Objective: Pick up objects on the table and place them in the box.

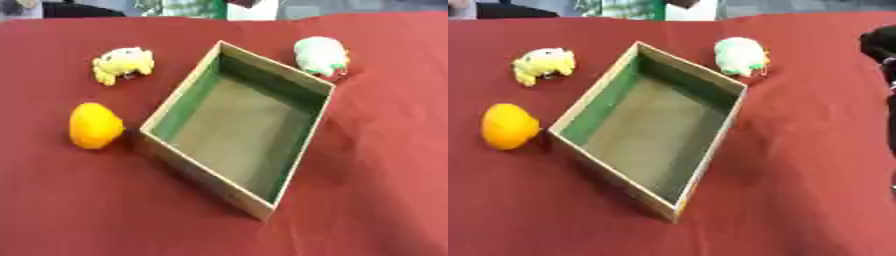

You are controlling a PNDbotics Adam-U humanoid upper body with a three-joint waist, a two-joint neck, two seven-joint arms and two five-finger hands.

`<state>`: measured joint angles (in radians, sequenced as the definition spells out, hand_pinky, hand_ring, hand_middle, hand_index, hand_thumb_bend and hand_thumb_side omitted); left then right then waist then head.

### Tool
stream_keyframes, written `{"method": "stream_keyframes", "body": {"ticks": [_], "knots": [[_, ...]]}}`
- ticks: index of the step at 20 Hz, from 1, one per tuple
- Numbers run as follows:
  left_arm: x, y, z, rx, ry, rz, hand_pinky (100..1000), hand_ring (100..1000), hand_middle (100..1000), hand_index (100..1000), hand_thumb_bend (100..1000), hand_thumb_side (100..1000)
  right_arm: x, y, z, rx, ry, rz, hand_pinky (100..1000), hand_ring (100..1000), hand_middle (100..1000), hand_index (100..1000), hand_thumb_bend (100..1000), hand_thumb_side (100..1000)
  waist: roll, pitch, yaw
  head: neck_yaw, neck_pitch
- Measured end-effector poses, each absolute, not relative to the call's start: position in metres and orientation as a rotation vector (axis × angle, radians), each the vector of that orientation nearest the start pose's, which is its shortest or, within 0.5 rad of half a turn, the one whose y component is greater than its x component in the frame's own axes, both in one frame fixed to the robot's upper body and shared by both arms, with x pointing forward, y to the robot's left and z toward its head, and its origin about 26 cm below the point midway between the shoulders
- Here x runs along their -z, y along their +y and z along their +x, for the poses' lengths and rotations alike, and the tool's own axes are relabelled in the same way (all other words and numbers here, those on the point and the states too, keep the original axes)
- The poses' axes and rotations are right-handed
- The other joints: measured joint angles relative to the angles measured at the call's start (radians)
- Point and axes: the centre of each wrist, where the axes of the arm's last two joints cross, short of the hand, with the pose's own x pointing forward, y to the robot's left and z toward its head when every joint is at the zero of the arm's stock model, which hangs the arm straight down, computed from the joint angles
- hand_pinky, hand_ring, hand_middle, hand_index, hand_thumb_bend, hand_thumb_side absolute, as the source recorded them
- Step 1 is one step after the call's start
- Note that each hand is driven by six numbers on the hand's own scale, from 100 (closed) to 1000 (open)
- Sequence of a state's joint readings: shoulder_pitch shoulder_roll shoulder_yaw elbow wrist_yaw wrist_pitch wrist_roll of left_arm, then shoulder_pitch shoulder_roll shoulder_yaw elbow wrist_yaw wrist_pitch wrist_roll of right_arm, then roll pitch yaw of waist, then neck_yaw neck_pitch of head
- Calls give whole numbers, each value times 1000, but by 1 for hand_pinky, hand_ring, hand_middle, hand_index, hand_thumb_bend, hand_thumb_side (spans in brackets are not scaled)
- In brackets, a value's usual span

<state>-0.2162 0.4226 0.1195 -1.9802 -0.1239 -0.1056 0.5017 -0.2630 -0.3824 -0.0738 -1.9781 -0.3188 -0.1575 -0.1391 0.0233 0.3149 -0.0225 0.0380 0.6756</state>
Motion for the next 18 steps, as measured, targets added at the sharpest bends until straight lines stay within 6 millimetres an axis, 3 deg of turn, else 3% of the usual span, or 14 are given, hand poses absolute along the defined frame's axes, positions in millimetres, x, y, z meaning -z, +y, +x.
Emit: {"method": "stream_keyframes", "body": {"ticks": [8, 18], "knots": [[-193, 313, 290, -114, -2377, 738, 557, 553, 715, 768, 100, 556, -198, -293, 298, -37, -2386, 8, 822, 733, 626, 872, 100, 982, 0, 2, 1, -6, 0], [-191, 314, 289, -107, -2369, 747, 557, 551, 714, 767, 100, 550, -218, -308, 297, -179, -2427, -140, 829, 764, 677, 898, 100, 977, 0, 12, 4, -12, 4]]}}
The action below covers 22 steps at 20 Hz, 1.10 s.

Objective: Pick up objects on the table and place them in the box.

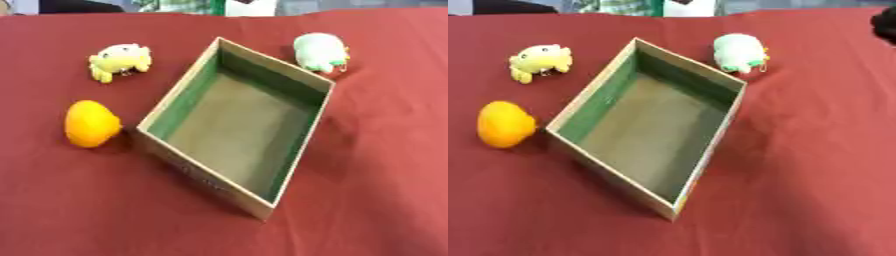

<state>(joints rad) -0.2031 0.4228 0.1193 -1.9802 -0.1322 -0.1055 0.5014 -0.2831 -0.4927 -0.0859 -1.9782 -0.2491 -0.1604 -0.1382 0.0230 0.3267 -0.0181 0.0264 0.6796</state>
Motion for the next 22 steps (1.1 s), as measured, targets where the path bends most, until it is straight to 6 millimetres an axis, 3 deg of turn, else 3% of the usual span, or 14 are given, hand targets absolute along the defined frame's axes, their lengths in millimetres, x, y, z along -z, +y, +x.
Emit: {"method": "stream_keyframes", "body": {"ticks": [4, 13, 22], "knots": [[-191, 314, 289, -101, -2370, 749, 557, 551, 715, 767, 100, 548, -238, -309, 300, -283, -2455, -200, 827, 771, 690, 900, 100, 973, -2, 11, -2, 2, 14], [-192, 315, 289, -65, -2373, 755, 558, 551, 716, 767, 100, 545, -290, -321, 301, -620, -2456, -469, 837, 801, 747, 917, 100, 996, -7, 11, -2, 2, 15], [-191, 311, 290, -35, -2372, 722, 559, 551, 717, 764, 100, 546, -339, -336, 327, -898, -2239, -754, 852, 827, 780, 928, 100, 1000, -10, -3, 26, -29, 14]]}}
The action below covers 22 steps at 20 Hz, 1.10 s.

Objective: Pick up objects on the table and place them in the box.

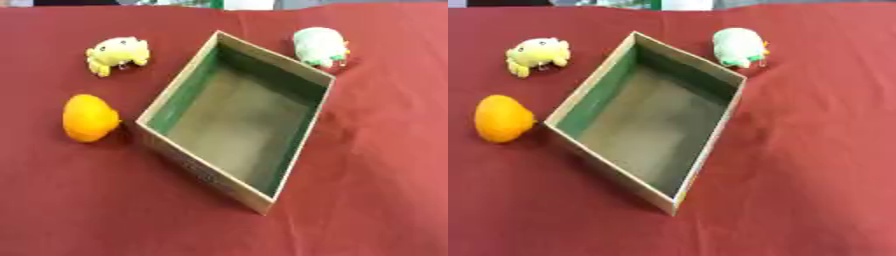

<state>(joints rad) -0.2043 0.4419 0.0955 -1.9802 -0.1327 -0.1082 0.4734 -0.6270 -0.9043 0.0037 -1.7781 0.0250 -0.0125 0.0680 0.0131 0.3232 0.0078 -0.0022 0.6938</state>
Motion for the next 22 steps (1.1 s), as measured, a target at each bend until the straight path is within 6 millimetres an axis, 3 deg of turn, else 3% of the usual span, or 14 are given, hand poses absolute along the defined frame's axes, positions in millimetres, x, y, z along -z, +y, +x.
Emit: {"method": "stream_keyframes", "body": {"ticks": [5, 9, 15, 22], "knots": [[-192, 308, 291, -19, -2373, 697, 560, 552, 717, 761, 100, 544, -346, -332, 350, -936, -2142, -777, 860, 831, 782, 930, 100, 1000, 6, -11, 16, -16, 0], [-192, 307, 291, -7, -2372, 683, 561, 552, 717, 761, 100, 538, -346, -317, 373, -959, -2100, -737, 863, 833, 785, 930, 100, 1000, 12, -12, 28, -26, 0], [-197, 305, 293, -9, -2388, 677, 561, 552, 717, 761, 100, 541, -351, -294, 402, -1047, -2047, -714, 862, 847, 804, 923, 100, 1000, 2, -11, 48, -46, -1], [-197, 305, 293, -6, -2391, 669, 561, 552, 717, 760, 100, 542, -337, -273, 436, -1166, -1984, -711, 881, 868, 827, 926, 100, 1000, 1, -11, 53, -77, -9]]}}
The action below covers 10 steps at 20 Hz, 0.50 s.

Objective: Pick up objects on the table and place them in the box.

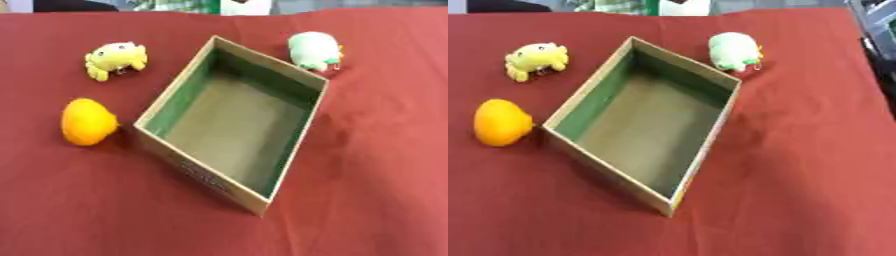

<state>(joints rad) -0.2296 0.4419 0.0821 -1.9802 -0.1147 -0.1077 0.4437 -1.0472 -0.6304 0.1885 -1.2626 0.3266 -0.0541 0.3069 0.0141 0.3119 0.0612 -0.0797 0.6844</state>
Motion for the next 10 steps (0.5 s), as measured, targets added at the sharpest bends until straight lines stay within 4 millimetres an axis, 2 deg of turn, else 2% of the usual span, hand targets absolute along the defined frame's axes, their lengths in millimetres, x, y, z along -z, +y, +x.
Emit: {"method": "stream_keyframes", "body": {"ticks": [10], "knots": [[-196, 304, 293, 5, -2390, 656, 562, 551, 718, 760, 100, 542, -313, -266, 473, -1254, -1913, -755, 916, 891, 851, 943, 100, 1000, -1, 2, 9, -20, -13]]}}
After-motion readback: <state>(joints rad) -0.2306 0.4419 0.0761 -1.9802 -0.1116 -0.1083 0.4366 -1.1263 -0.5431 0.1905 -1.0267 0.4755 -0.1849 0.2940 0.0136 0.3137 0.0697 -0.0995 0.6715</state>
